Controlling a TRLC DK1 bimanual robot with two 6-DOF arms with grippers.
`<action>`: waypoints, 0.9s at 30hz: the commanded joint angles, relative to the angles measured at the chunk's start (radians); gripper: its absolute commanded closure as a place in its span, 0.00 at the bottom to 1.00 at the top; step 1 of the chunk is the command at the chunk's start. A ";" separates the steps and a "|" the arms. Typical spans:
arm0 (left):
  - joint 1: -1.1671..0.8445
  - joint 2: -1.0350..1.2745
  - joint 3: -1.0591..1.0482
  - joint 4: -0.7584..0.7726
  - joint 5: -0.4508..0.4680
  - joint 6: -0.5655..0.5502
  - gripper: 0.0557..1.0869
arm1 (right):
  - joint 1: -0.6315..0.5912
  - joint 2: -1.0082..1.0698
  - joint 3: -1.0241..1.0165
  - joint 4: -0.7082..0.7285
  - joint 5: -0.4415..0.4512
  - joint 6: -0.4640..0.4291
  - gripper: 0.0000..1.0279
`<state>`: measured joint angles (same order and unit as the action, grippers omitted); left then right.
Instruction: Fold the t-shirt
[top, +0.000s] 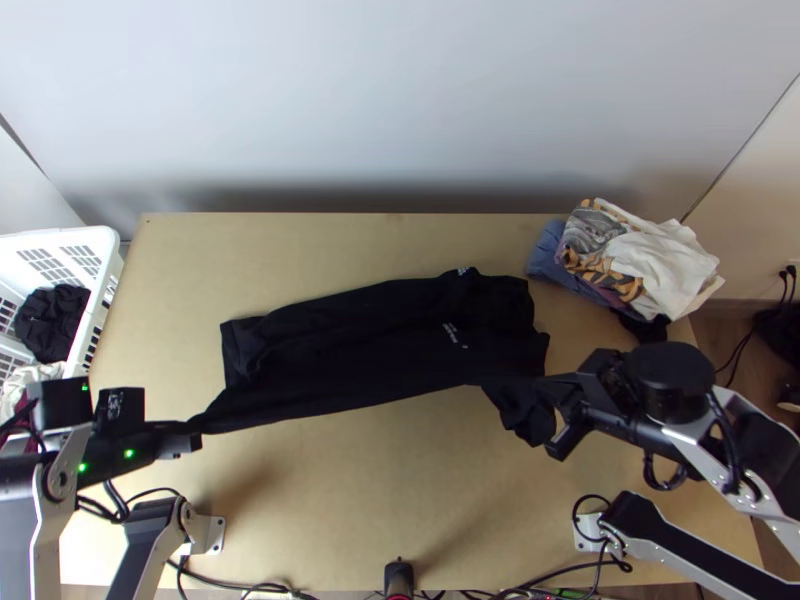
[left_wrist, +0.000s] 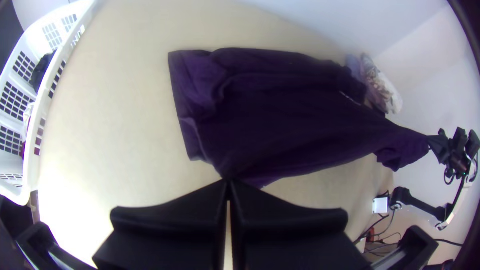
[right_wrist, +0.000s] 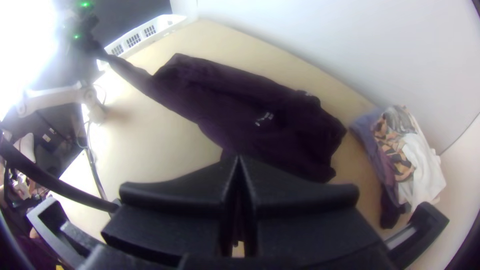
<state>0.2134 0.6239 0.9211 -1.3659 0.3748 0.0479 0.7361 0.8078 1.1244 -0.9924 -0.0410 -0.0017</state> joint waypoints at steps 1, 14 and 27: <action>0.018 0.105 0.004 0.090 0.001 0.038 0.97 | -0.015 0.073 -0.023 0.087 0.003 -0.054 0.97; 0.021 0.329 0.091 0.246 0.001 0.038 0.97 | -0.270 0.349 -0.021 0.377 -0.115 -0.130 0.97; 0.014 0.530 0.133 0.378 0.001 0.033 0.97 | -0.438 0.663 0.179 0.489 -0.163 -0.146 0.97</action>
<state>0.2340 1.0554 1.0367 -1.0470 0.3756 0.0868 0.3702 1.3170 1.2053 -0.5472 -0.1894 -0.1398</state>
